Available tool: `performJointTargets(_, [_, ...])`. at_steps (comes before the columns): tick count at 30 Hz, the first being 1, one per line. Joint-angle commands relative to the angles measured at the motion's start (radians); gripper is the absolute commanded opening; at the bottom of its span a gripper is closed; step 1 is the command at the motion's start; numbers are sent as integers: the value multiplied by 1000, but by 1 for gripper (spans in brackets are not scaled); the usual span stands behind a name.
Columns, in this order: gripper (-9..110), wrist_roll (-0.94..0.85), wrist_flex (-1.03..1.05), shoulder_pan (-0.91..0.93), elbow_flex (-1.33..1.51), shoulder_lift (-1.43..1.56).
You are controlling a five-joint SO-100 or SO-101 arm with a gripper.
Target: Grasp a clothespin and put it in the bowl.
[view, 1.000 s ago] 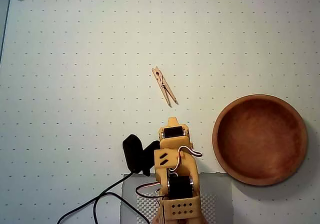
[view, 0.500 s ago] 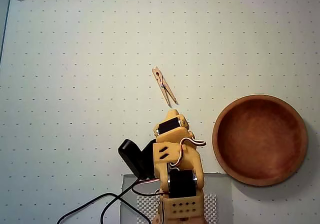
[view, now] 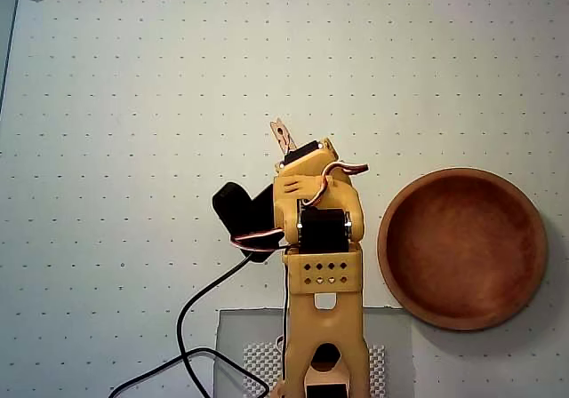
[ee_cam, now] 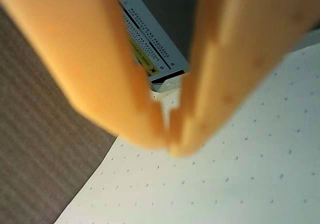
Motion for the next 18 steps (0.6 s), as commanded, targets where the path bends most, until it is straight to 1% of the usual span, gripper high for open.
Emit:
performJointTargets(1, [-2,-17,20,58,-279,-167])
performJointTargets(3, [-2,-34,58,80,-371,-253])
performJointTargets(5, [-2,-115,107,84,-460,-342])
performJointTargets(7, [-2,-241,153,91,-522,-417])
performJointTargets(8, [-2,-344,179,97,-563,-469])
performJointTargets(11, [-2,-531,213,98,-624,-552])
performJointTargets(14, [-2,-675,218,94,-658,-592])
performJointTargets(18, [-2,-822,206,83,-680,-609])
